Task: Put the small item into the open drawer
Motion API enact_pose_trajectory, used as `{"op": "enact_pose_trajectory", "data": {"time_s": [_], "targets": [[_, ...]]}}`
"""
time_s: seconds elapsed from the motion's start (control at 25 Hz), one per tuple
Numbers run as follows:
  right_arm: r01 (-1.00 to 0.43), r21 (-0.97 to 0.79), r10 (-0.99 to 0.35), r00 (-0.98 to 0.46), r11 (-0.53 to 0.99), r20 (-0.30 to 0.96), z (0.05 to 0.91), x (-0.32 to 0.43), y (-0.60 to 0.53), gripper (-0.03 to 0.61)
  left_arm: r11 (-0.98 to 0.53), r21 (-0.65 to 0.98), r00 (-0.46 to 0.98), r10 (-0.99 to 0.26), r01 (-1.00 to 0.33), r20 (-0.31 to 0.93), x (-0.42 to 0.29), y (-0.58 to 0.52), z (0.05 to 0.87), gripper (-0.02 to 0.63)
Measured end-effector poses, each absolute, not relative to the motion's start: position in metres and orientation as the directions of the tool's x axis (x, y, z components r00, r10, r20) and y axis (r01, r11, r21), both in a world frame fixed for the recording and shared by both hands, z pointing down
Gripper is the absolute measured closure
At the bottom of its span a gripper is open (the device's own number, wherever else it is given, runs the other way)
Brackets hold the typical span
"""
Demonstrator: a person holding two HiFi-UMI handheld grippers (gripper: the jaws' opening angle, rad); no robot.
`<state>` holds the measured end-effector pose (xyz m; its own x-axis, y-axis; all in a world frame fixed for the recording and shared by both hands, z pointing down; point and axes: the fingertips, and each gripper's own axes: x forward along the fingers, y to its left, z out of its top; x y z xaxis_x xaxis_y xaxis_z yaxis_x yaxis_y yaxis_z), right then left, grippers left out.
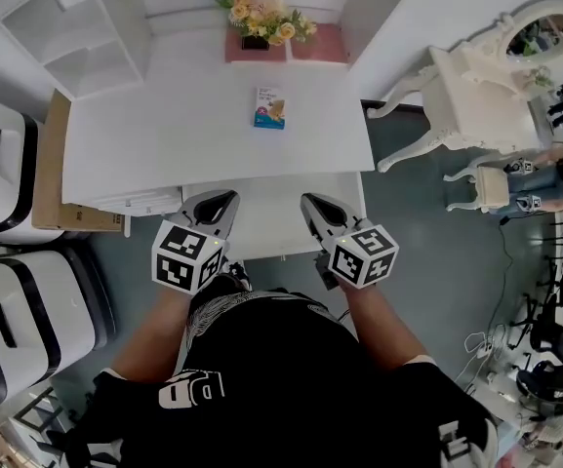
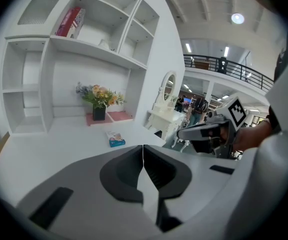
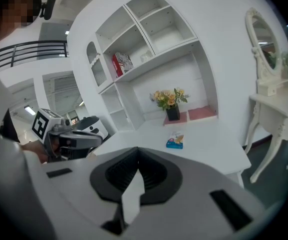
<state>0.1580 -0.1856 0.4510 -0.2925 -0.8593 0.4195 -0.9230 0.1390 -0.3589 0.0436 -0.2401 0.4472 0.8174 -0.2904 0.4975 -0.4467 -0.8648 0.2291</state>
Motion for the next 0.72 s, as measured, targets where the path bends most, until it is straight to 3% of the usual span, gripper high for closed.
{"op": "enact_pose_trajectory", "data": {"time_s": [0.72], "targets": [[-0.952,-0.28,-0.853,-0.244,0.121,0.462,0.462,0.165,-0.27,0.569,-0.88,0.215,0.807,-0.258,-0.423,0.531,0.038,-0.295,0.474,0.598]]}}
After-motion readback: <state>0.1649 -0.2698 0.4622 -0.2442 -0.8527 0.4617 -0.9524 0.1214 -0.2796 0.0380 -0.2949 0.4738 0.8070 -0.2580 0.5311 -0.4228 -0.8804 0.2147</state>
